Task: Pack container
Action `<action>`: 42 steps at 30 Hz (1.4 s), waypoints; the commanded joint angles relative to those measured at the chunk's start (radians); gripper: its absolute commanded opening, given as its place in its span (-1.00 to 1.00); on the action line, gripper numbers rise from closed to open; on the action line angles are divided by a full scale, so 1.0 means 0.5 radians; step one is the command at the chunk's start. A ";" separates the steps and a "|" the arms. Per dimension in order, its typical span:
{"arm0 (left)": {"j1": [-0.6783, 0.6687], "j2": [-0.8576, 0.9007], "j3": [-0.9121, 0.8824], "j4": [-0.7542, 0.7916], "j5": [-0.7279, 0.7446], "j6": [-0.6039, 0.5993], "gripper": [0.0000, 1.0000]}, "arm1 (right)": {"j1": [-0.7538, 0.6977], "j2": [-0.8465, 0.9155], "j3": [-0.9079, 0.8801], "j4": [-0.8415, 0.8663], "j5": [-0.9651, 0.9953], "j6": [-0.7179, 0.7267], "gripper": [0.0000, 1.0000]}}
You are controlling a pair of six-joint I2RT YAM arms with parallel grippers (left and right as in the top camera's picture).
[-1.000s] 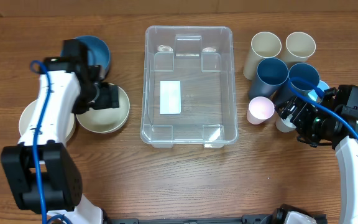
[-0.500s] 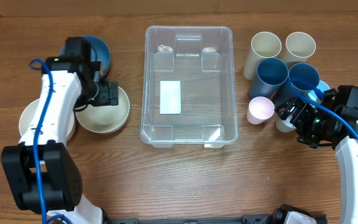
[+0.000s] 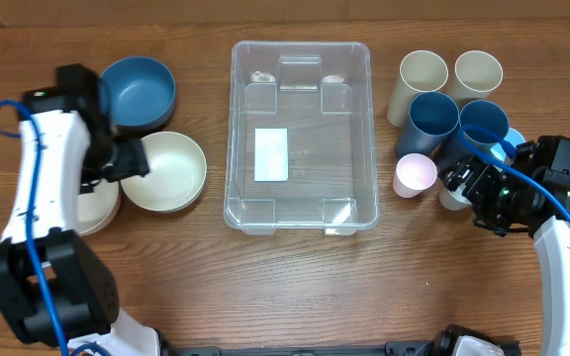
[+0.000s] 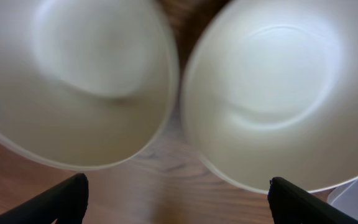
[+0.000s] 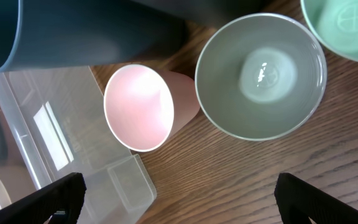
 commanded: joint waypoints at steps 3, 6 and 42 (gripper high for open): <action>0.433 -0.114 0.070 -0.100 0.297 0.006 0.87 | -0.008 -0.005 0.053 0.009 0.012 -0.005 1.00; 0.626 -0.114 0.056 -0.101 0.365 0.039 0.90 | -0.008 -0.005 0.053 0.010 0.012 -0.005 1.00; 1.064 -0.030 -0.724 1.080 0.276 0.297 0.42 | -0.008 -0.005 0.053 0.017 0.104 -0.005 1.00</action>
